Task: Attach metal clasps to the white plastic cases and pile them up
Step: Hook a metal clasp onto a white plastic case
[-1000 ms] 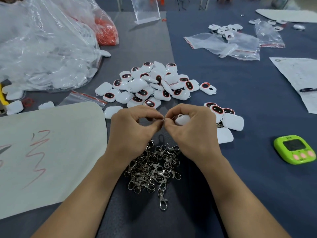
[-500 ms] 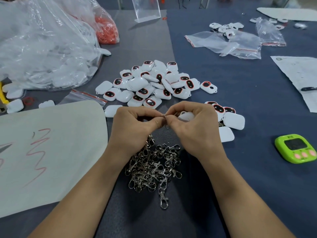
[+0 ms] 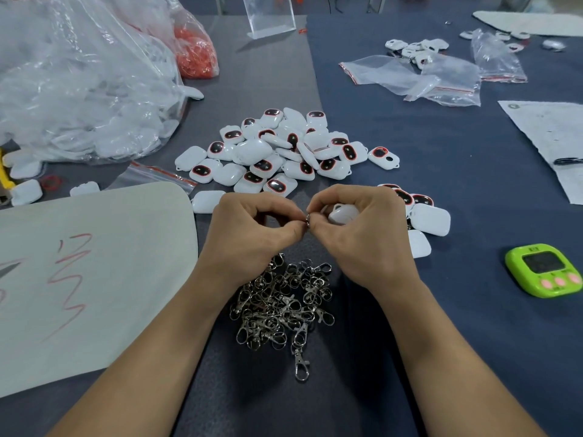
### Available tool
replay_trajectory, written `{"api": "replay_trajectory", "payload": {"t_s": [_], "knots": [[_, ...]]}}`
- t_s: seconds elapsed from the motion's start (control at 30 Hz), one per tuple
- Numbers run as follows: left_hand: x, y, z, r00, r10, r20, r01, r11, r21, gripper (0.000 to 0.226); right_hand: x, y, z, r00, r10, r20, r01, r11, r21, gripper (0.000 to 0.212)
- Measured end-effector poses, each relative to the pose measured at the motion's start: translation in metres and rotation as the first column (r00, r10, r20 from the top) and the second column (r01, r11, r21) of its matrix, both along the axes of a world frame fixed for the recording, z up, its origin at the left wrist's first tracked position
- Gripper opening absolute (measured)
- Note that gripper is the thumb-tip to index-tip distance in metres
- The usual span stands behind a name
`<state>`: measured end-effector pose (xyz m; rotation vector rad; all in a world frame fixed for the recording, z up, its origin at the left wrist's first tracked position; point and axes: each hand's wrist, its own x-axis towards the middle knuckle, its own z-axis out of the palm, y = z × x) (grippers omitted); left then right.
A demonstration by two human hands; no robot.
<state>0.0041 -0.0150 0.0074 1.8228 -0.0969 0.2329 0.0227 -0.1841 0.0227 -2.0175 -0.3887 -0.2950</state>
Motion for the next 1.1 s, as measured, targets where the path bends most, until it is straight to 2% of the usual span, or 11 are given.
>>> {"api": "replay_trajectory", "payload": {"t_s": [0.43,0.5,0.53,0.6,0.63,0.7,0.73,0.8,0.87,1.0,1.1], "knots": [[-0.002,-0.004,0.005,1.000,0.018,-0.021,-0.019,0.998,-0.061,0.010,0.000,0.003,0.001,0.997,0.076,0.006,-0.076,0.997,0.001,0.022],[-0.003,-0.006,0.006,0.997,0.065,-0.031,-0.067,0.995,-0.072,0.010,0.003,0.002,-0.001,0.997,0.047,-0.063,-0.045,0.999,0.027,0.019],[-0.004,-0.006,0.006,0.994,0.104,-0.029,-0.105,0.992,-0.066,0.012,0.005,0.001,-0.001,0.989,0.012,-0.149,-0.004,0.998,0.060,0.015],[-0.004,-0.003,0.006,0.980,0.195,0.035,-0.197,0.978,0.062,0.010,0.010,-0.002,-0.002,0.923,-0.021,-0.385,0.076,0.989,0.128,0.009],[-0.005,0.000,0.006,0.967,0.229,0.113,-0.249,0.944,0.216,0.005,0.012,-0.004,-0.002,0.875,-0.002,-0.483,0.090,0.983,0.159,0.018],[-0.007,0.004,0.006,0.933,0.227,0.279,-0.347,0.774,0.530,0.006,0.015,-0.011,-0.001,0.810,0.089,-0.579,0.059,0.971,0.232,0.040],[-0.007,0.004,0.005,0.923,0.199,0.329,-0.369,0.699,0.613,0.007,0.015,-0.014,0.001,0.798,0.142,-0.586,0.011,0.968,0.251,0.046],[-0.006,0.002,0.004,0.918,0.120,0.378,-0.363,0.637,0.680,0.006,0.014,-0.018,0.003,0.797,0.219,-0.563,-0.106,0.968,0.227,0.047],[-0.004,-0.002,0.002,0.920,0.025,0.391,-0.319,0.627,0.711,0.005,0.013,-0.018,0.002,0.830,0.211,-0.516,-0.139,0.975,0.174,0.041],[-0.001,-0.011,-0.003,0.945,-0.062,0.321,-0.205,0.651,0.731,0.006,0.014,-0.015,0.000,0.835,0.111,-0.539,0.077,0.946,0.314,0.036],[0.001,-0.015,-0.002,0.969,0.005,0.245,-0.181,0.691,0.700,0.009,0.018,-0.020,-0.003,0.886,0.003,-0.465,0.072,0.987,0.145,0.027]]}}
